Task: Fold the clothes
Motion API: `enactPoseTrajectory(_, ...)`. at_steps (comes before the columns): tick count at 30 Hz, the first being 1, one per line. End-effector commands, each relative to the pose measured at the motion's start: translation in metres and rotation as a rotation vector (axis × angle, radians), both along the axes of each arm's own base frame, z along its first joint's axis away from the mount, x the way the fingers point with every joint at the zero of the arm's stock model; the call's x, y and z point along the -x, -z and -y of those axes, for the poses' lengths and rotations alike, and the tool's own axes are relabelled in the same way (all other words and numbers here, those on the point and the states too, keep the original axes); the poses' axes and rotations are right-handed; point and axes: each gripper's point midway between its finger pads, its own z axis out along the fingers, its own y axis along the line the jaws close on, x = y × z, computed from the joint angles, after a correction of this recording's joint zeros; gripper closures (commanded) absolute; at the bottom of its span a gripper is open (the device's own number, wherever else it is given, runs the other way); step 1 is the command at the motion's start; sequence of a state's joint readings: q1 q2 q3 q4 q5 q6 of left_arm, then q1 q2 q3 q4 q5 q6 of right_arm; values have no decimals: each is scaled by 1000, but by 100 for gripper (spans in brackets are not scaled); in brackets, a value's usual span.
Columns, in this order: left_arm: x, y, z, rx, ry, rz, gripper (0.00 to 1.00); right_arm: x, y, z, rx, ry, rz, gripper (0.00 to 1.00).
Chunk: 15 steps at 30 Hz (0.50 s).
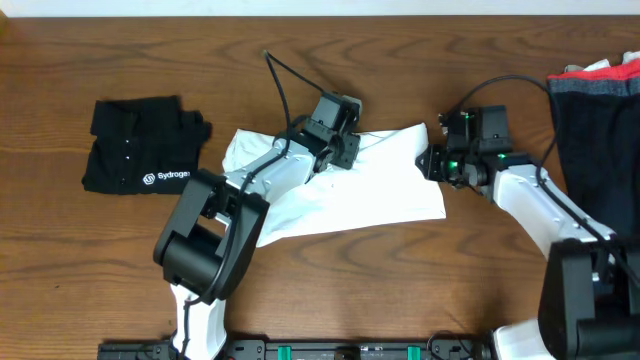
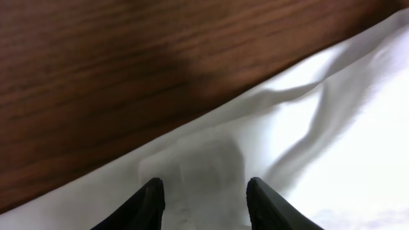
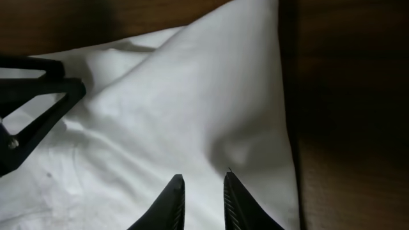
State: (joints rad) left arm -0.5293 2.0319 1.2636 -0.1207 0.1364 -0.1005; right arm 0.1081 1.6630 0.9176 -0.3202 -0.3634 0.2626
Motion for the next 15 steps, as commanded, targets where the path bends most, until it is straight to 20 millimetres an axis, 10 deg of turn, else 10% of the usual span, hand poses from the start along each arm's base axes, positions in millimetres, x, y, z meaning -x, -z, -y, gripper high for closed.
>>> enactPoseTrajectory(1, -3, 0, 4, 13, 9, 5, 56, -4, 7, -6, -17, 10, -19, 81)
enactPoseTrajectory(15, 0, 6, 8, 31, 21, -15, 77, -4, 34, 5, 36, 60, -74, 83)
